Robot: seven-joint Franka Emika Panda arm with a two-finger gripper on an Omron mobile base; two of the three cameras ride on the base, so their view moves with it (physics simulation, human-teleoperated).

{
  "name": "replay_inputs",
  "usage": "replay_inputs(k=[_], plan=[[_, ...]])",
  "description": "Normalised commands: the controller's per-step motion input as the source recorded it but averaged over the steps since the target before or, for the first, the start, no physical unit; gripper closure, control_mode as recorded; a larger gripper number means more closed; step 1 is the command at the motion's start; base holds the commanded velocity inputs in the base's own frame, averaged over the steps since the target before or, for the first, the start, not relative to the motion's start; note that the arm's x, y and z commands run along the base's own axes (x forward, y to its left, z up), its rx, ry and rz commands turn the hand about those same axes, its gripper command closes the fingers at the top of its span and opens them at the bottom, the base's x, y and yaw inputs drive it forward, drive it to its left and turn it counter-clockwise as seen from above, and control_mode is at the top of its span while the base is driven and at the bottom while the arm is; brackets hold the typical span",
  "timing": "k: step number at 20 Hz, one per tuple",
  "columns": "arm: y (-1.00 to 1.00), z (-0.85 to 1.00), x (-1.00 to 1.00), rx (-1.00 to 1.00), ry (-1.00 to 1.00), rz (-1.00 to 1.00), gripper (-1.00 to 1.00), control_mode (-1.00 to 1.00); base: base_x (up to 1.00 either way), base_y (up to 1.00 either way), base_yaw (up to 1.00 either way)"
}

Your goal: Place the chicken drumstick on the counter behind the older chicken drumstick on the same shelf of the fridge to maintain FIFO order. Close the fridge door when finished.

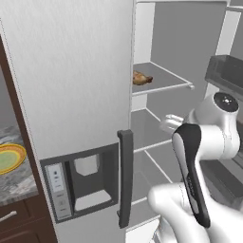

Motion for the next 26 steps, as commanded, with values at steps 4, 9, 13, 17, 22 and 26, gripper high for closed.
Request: replay_inputs(k=[4, 9, 13, 17, 22, 26], plan=[[-0.05, 0.79, 0.71, -0.07, -0.18, 0.00, 1.00, -1.00, 0.00, 0.00, 0.00], [0.00, 0.63, 0.81, -0.07, -0.16, 0.00, 1.00, -1.00, 0.00, 0.00, 0.00], [-0.02, 0.57, 0.81, -0.03, -0.11, 0.00, 1.00, -1.00, 0.00, 0.00, 0.00], [-0.08, 0.27, 0.74, 0.00, -0.12, 0.00, 1.00, -1.00, 0.00, 0.00, 0.00], [-0.10, 0.38, 0.76, 0.00, -0.03, 0.01, 1.00, -1.00, 0.00, 0.00, 0.00], [0.00, 0.26, 0.64, 0.00, -0.02, 0.05, 1.00, -1.00, 0.00, 0.00, 0.00]])
